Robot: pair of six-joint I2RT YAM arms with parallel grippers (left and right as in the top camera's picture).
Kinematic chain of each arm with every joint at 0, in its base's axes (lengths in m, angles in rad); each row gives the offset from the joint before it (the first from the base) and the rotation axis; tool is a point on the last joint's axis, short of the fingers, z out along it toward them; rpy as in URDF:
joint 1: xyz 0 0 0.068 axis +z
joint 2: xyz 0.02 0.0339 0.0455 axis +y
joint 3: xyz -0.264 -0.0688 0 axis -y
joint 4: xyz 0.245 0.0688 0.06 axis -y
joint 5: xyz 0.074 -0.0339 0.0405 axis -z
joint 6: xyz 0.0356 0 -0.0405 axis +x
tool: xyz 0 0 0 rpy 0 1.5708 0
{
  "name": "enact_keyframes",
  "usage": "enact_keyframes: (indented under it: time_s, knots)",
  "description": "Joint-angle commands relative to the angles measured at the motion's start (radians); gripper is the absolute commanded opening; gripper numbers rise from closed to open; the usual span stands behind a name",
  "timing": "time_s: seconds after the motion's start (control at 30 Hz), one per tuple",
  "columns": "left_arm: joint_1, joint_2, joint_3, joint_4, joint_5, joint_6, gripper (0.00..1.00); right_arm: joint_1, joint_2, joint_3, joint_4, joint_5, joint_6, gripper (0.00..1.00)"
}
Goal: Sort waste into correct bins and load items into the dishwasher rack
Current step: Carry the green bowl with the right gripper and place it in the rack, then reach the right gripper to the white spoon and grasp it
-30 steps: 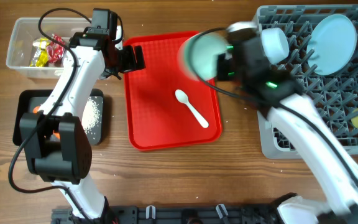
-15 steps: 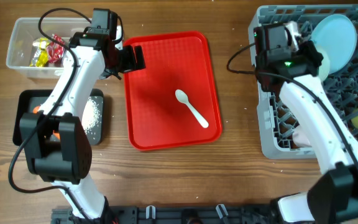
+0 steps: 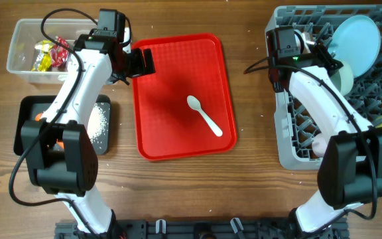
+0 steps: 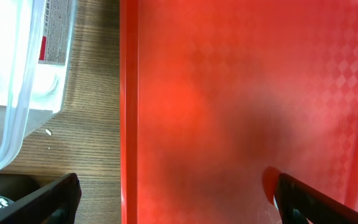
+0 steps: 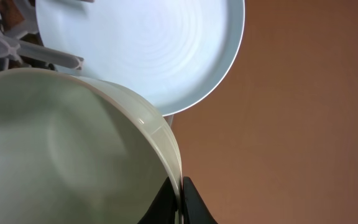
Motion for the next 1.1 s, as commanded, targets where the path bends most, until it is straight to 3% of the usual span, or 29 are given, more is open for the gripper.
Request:
enact_keyframes:
  time_s: [0.0, 0.1, 0.23, 0.27, 0.3, 0.4, 0.6, 0.63, 0.73, 0.77, 0.8, 0.93, 1.07]
  knots:
    - [-0.002, -0.024, 0.005, 0.0, -0.006, 0.001, 1.0, 0.038, 0.019, -0.003, 0.002, -0.128, -0.005, 0.04]
    - [-0.002, -0.024, 0.005, 0.0, -0.006, 0.001, 1.0, 0.076, 0.019, -0.003, -0.001, -0.235, -0.001, 0.04]
    - [-0.002, -0.024, 0.005, 0.0, -0.006, 0.001, 1.0, 0.105, 0.019, -0.003, -0.03, -0.24, -0.002, 0.08]
    - [-0.002, -0.024, 0.005, 0.0, -0.006, 0.001, 1.0, 0.109, 0.019, -0.003, -0.036, -0.24, -0.002, 0.29]
    - [-0.002, -0.024, 0.005, 0.0, -0.006, 0.001, 1.0, 0.116, 0.019, -0.003, -0.044, -0.24, -0.003, 1.0]
    - [-0.002, -0.024, 0.005, 0.0, -0.006, 0.001, 1.0, 0.148, 0.014, -0.003, -0.058, -0.233, 0.061, 0.99]
    - [-0.002, -0.024, 0.005, 0.0, -0.006, 0.001, 1.0, 0.196, -0.154, -0.002, -0.077, -0.438, 0.56, 1.0]
    - [-0.002, -0.024, 0.005, 0.0, -0.006, 0.001, 1.0, 0.196, -0.219, 0.005, -0.09, -0.549, 0.643, 1.0]
    - [-0.002, -0.024, 0.005, 0.0, -0.006, 0.001, 1.0, 0.196, -0.431, 0.036, -0.092, -1.353, 0.673, 1.0]
    - [-0.002, -0.024, 0.005, 0.0, -0.006, 0.001, 1.0, 0.196, -0.49, 0.034, -0.013, -1.544, 0.708, 1.0]
    - [-0.002, -0.024, 0.005, 0.0, -0.006, 0.001, 1.0, 0.198, -0.501, 0.033, 0.039, -1.612, 0.762, 1.0]
    - [-0.002, -0.024, 0.005, 0.0, -0.006, 0.001, 1.0, 0.29, -0.307, 0.033, -0.098, -1.526, 0.649, 1.0]
    - [-0.002, -0.024, 0.005, 0.0, -0.006, 0.001, 1.0, 0.333, -0.023, 0.033, -0.104, -1.548, 0.674, 1.0]
